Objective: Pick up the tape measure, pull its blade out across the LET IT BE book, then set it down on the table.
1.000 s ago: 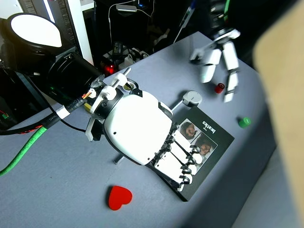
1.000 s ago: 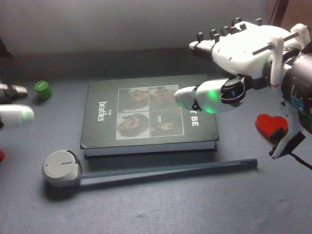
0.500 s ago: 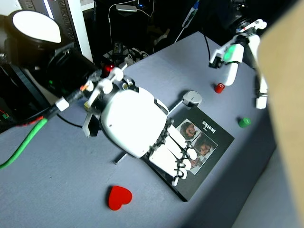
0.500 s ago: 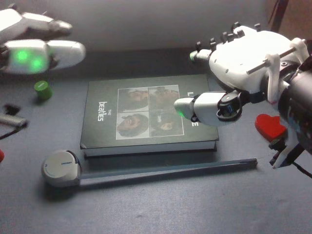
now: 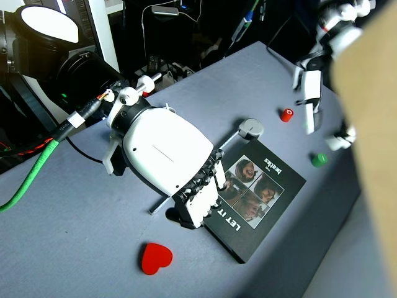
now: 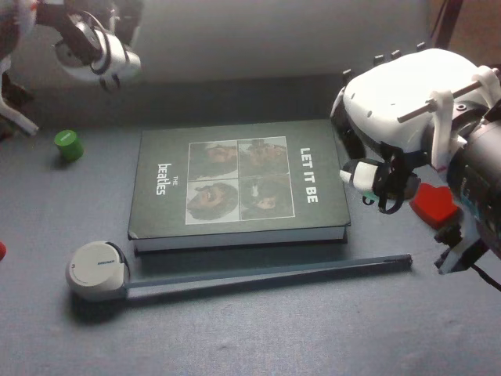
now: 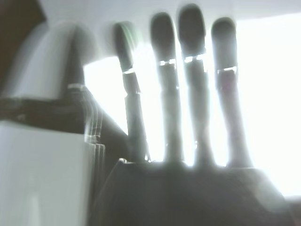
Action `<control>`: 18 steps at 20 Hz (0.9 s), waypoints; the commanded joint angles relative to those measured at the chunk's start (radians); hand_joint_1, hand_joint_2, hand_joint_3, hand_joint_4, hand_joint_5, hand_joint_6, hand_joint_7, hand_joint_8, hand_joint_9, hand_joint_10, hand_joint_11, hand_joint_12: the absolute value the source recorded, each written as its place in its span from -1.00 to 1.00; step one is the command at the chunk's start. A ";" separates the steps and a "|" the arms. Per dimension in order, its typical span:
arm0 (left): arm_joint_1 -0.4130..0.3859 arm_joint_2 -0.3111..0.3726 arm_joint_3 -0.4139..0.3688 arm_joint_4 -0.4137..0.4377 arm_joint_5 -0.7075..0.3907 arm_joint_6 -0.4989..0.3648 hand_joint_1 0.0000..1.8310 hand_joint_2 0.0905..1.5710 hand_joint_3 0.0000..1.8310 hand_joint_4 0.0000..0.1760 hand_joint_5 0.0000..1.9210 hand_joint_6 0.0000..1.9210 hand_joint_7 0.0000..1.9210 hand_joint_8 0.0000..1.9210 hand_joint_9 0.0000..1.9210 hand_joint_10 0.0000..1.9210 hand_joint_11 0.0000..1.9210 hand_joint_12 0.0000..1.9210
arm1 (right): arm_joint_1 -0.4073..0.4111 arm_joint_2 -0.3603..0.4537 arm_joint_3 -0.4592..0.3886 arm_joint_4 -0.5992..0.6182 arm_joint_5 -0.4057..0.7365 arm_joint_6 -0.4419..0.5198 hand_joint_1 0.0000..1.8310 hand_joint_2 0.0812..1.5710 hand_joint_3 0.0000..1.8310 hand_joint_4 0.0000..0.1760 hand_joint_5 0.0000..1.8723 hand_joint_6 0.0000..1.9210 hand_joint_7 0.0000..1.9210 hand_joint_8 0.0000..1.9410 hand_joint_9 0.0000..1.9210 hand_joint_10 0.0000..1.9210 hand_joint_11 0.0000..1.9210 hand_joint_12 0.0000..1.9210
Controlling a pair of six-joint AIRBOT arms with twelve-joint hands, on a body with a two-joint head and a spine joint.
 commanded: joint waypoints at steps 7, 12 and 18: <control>0.065 -0.077 -0.208 -0.050 -0.389 -0.219 0.09 0.36 -0.99 -1.00 0.18 1.00 0.22 1.00 0.22 1.00 0.23 1.00 | 0.005 0.000 -0.004 -0.059 -0.052 0.000 0.10 0.59 -0.98 -1.00 0.24 1.00 0.39 1.00 0.63 1.00 0.82 1.00; 0.071 -0.137 -0.241 -0.078 -0.514 -0.242 0.17 0.45 -0.99 -1.00 0.27 1.00 0.34 1.00 0.39 1.00 0.41 1.00 | 0.005 -0.003 -0.004 -0.059 -0.048 -0.006 0.11 0.59 -0.99 -1.00 0.21 1.00 0.40 1.00 0.65 1.00 0.86 1.00; 0.109 -0.138 -0.267 -0.073 -0.568 -0.347 0.20 0.53 -1.00 0.87 0.34 1.00 0.42 1.00 0.45 1.00 0.45 1.00 | 0.004 -0.004 -0.004 -0.059 -0.039 -0.017 0.11 0.59 -1.00 -1.00 0.21 1.00 0.39 1.00 0.63 1.00 0.84 1.00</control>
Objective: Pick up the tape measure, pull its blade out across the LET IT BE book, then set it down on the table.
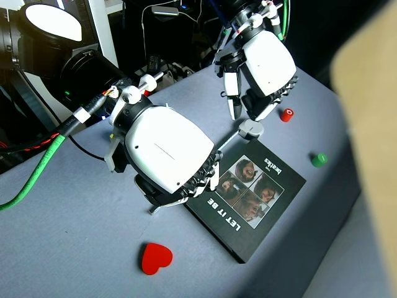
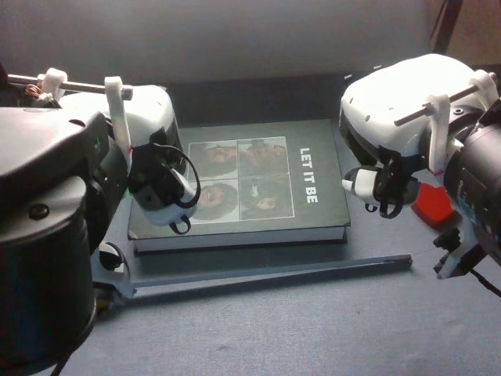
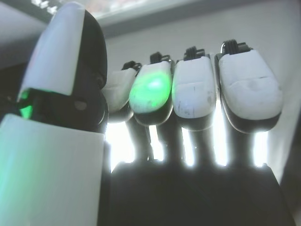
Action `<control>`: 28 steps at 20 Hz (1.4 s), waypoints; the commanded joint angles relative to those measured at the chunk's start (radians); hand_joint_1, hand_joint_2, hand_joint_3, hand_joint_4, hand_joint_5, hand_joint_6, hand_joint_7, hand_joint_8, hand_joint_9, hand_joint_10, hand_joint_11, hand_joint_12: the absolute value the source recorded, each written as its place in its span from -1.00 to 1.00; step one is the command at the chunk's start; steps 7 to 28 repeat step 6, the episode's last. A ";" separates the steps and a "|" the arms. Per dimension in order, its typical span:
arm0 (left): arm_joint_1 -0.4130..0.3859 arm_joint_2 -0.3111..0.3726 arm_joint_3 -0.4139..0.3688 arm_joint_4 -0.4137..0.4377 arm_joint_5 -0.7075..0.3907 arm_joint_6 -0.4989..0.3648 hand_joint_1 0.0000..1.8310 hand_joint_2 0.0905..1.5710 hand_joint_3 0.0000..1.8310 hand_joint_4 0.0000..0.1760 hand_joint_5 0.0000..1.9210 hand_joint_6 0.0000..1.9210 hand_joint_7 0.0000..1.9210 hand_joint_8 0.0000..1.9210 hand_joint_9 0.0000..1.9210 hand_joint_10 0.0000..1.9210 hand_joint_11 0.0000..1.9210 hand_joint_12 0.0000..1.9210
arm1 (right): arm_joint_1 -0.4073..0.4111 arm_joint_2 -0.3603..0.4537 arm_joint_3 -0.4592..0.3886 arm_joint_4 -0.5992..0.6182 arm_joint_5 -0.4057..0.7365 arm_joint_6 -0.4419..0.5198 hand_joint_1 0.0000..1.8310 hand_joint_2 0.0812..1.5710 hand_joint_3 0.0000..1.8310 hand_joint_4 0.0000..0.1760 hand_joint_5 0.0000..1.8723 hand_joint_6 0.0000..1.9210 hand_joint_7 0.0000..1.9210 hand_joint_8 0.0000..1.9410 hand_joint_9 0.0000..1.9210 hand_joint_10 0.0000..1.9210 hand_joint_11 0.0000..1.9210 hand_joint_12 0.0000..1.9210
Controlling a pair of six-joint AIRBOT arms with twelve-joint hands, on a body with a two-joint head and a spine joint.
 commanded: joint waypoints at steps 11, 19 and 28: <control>-0.014 -0.002 0.004 0.079 -0.020 -0.014 0.19 0.53 -1.00 1.00 0.35 1.00 0.43 1.00 0.46 1.00 0.44 1.00 | 0.002 0.003 -0.001 -0.084 -0.012 -0.006 0.09 0.58 -1.00 -1.00 0.25 1.00 0.39 1.00 0.64 1.00 0.84 1.00; -0.014 -0.002 0.004 0.079 -0.020 -0.014 0.19 0.53 -1.00 1.00 0.35 1.00 0.43 1.00 0.46 1.00 0.44 1.00 | 0.002 0.003 -0.001 -0.084 -0.012 -0.006 0.09 0.58 -1.00 -1.00 0.25 1.00 0.39 1.00 0.64 1.00 0.84 1.00; -0.014 -0.002 0.004 0.079 -0.020 -0.014 0.19 0.53 -1.00 1.00 0.35 1.00 0.43 1.00 0.46 1.00 0.44 1.00 | 0.002 0.003 -0.001 -0.084 -0.012 -0.006 0.09 0.58 -1.00 -1.00 0.25 1.00 0.39 1.00 0.64 1.00 0.84 1.00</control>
